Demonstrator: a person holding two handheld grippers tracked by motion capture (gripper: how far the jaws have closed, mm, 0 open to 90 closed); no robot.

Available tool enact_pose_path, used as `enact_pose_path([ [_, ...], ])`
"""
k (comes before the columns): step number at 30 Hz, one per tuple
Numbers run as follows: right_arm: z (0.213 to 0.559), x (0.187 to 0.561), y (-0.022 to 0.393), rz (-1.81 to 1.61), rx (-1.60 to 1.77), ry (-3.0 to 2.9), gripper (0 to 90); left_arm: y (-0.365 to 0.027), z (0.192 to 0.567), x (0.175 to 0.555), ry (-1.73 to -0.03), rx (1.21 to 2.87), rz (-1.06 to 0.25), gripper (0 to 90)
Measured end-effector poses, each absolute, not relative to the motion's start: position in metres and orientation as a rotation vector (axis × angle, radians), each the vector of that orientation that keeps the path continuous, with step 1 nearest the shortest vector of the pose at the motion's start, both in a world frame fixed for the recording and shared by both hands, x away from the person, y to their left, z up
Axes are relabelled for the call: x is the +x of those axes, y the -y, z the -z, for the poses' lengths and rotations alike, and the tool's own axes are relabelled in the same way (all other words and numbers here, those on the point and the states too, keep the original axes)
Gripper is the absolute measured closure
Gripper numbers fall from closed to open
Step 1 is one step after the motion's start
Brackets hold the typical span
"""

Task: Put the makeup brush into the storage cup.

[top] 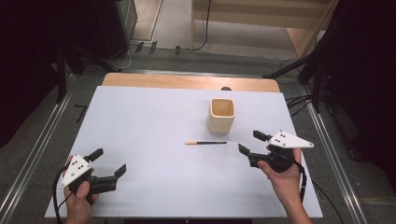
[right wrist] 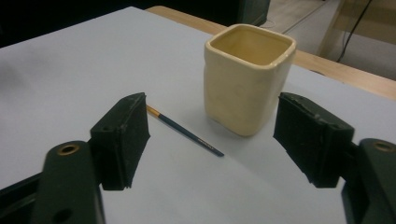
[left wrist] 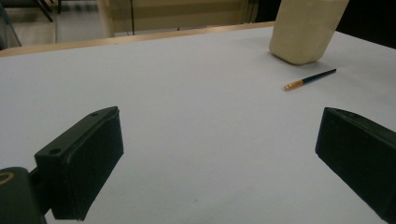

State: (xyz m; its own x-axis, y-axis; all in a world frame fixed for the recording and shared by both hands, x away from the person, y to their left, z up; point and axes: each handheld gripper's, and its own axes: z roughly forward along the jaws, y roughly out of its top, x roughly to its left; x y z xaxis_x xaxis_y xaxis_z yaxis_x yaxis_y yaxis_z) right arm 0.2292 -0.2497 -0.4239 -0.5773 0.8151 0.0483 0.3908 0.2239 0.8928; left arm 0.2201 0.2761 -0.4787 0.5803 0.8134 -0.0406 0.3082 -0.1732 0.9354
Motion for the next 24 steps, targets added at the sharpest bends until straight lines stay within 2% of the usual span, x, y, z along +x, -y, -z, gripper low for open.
enact_pose_path([
  [3,0.420,0.239,0.243,-1.297,1.072,-2.128,35.0,-0.277,0.478,0.219,-0.935,1.736,-0.591,1.8],
  [15,0.399,0.271,0.215,-1.171,0.920,-2.338,43.3,-0.275,0.481,0.220,-0.928,1.740,-0.564,1.8],
  [20,0.397,0.279,0.204,-1.096,0.834,-2.414,49.8,-0.275,0.481,0.219,-0.927,1.744,-0.565,1.9],
  [24,0.398,0.286,0.197,-1.049,0.802,-2.457,51.7,-0.277,0.481,0.219,-0.932,1.736,-0.567,1.9],
])
